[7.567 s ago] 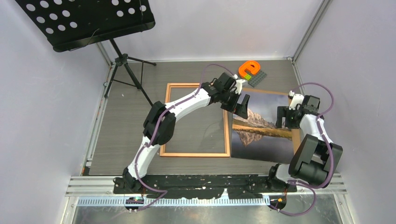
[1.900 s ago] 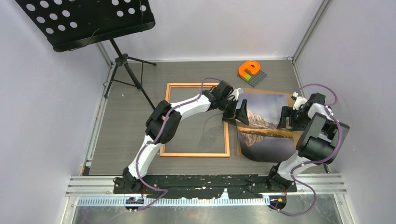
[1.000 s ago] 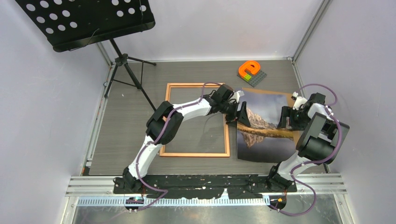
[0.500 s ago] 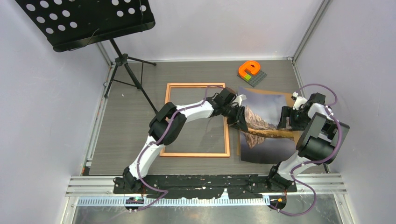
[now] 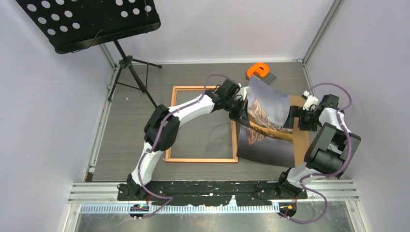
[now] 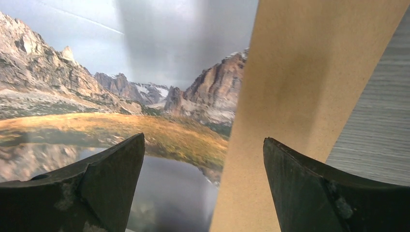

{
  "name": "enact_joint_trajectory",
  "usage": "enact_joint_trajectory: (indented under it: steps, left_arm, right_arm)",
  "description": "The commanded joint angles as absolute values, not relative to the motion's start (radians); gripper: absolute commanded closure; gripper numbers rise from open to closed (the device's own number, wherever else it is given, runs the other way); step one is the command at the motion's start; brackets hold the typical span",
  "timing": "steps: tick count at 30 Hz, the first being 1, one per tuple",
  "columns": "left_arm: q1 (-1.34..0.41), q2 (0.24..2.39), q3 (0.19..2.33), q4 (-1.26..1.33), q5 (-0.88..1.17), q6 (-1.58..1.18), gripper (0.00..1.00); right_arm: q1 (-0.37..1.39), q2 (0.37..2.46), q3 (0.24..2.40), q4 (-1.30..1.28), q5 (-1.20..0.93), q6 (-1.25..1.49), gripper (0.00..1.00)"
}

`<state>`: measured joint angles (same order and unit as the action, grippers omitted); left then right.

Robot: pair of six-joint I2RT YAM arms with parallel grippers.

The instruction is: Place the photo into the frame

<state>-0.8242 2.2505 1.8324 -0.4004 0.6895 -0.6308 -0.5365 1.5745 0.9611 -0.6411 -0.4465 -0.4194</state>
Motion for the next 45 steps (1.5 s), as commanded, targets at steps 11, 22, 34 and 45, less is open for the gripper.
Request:
enact_joint_trajectory:
  steps: [11,22,34,45]
  left_arm:
    - [-0.733,1.850,1.800,-0.666,0.458,-0.312,1.00]
    - [-0.574,1.636,1.782,-0.833,0.255,-0.156,1.00]
    - [-0.508,1.619,1.567,-0.748,0.176,-0.079,1.00]
    - [-0.477,1.694,1.420,-0.652,0.262,-0.051,0.30]
  right_arm:
    - [-0.334,1.303,1.117,-0.654,-0.715,-0.215,0.03]
    - [-0.010,1.356,1.326,-0.476,-0.725,0.073,0.01]
    - [0.154,1.480,1.295,-0.421,-0.685,0.128,0.00]
    - [0.168,1.517,1.144,-0.576,-0.419,-0.099,0.00]
